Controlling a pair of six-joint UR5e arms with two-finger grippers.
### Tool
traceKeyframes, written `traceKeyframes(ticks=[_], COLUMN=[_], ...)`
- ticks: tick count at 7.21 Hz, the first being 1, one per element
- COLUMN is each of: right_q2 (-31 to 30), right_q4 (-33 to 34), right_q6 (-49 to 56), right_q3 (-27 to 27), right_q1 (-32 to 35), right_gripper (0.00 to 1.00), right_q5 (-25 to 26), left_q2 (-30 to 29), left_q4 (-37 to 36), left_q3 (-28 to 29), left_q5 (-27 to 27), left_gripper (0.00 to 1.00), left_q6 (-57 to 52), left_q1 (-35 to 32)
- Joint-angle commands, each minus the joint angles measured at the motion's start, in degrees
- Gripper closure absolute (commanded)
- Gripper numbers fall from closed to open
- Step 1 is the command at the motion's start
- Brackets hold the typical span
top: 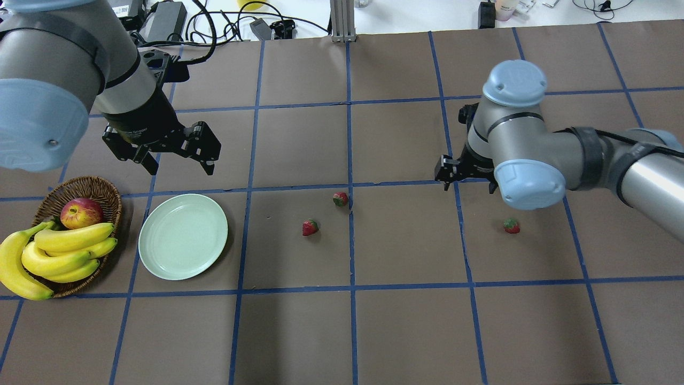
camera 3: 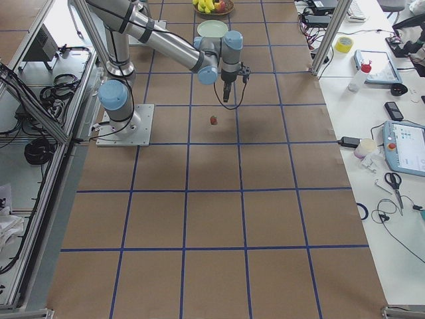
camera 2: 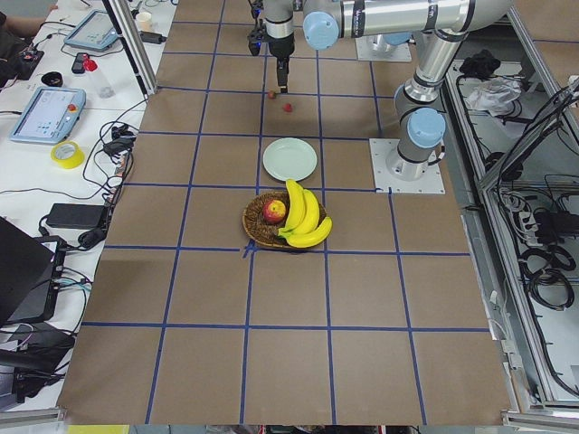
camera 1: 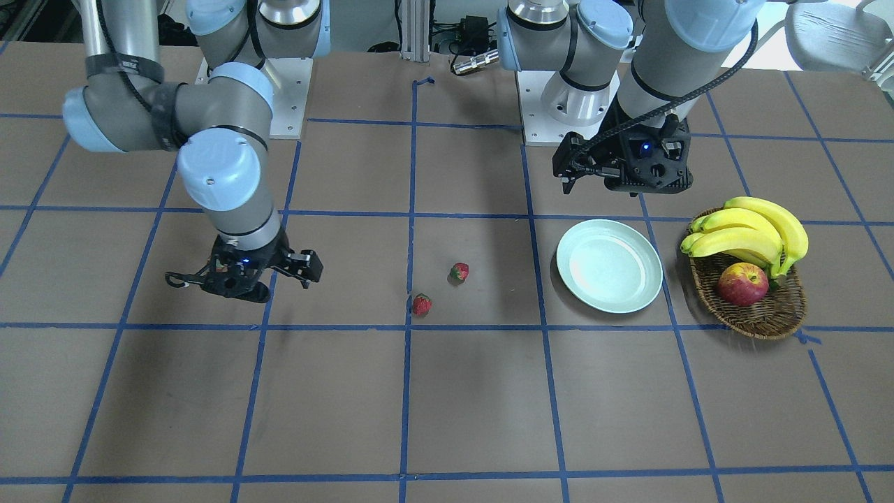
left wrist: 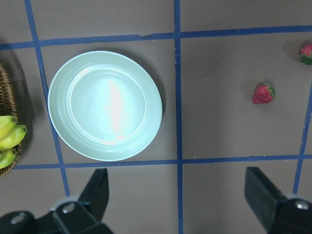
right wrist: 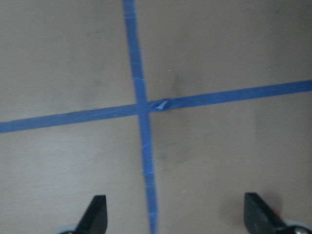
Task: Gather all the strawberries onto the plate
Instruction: 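Move the right gripper to the last strawberry and grasp it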
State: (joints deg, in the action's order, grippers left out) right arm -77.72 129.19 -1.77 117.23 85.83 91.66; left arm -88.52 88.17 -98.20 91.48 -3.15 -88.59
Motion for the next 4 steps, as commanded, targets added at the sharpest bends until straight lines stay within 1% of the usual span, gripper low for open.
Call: traceKeyframes(ticks=[1,2,3,4], right_q2=[-0.76,-0.85,-0.85,-0.68], right_q4=[7.57,9.31,9.85,9.60], right_q6=[14.91,15.04,15.39,19.31], right_q3=[7.99,10.02,10.73,11.18], right_q1=[-10.30,-10.51,-10.51,-10.51], right_gripper=[0.00,0.00,0.00,0.00], right_q5=[0.54,0.19,-0.17,-0.17], left_q2=[0.02,0.02,0.02,0.10], left_q4=[-0.01,-0.01,-0.01,-0.01], left_q3=[-0.06,-0.06,-0.06,-0.06], left_q5=[0.01,0.01,-0.08,0.01], left_gripper=[0.00,0.00,0.00,0.00], left_q6=[0.07,-0.02,0.16,-0.10], left_q1=[-0.01,-0.01,-0.01,-0.01])
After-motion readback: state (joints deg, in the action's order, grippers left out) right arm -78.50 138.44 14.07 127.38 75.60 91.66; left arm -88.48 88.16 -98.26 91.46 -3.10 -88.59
